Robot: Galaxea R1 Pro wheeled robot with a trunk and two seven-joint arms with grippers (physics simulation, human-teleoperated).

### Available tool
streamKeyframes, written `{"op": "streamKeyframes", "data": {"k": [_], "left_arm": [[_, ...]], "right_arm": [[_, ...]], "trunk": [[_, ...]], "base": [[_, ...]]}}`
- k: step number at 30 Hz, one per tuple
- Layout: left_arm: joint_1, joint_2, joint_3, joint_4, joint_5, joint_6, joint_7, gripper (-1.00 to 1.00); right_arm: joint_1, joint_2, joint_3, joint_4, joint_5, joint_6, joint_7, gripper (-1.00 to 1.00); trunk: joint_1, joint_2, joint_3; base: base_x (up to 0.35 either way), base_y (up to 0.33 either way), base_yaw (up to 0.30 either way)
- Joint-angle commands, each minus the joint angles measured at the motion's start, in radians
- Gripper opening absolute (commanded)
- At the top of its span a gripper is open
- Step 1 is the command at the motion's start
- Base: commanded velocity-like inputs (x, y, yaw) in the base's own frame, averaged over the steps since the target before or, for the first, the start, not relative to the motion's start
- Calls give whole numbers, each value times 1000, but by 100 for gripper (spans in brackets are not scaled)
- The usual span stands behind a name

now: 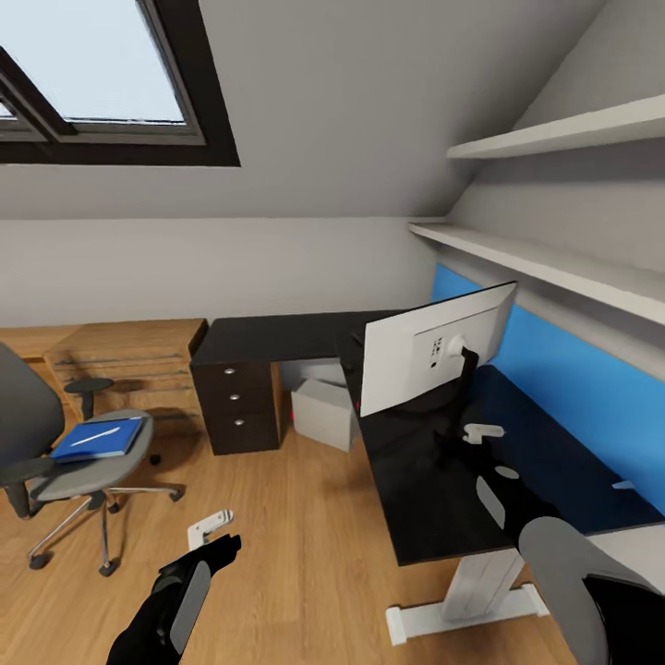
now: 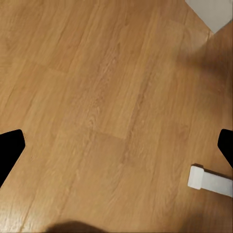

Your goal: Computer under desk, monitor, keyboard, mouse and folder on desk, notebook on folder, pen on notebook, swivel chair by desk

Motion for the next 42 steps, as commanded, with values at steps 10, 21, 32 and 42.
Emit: {"op": "streamKeyframes", "data": {"k": [10, 21, 32, 42], "left_arm": [[-1, -1, 2, -2, 11, 5, 6, 100], [-1, -1, 1, -2, 11, 5, 6, 100], [-1, -1, 1, 5, 11, 5, 6, 100], [-1, -5, -1, 15, 10, 2, 6, 100]], "right_arm": [[-1, 1, -9, 2, 3, -4, 9, 100], [-1, 2, -9, 1, 5, -5, 9, 100], [-1, 4, -8, 1, 1, -5, 6, 100], [-3, 208, 127, -15, 74, -55, -514, 100]], "trunk": [[1, -2, -2], [1, -2, -2], [1, -2, -2], [1, -2, -2]], "base": [[0, 93, 0], [0, 301, 0], [0, 138, 0], [0, 8, 0]]}}
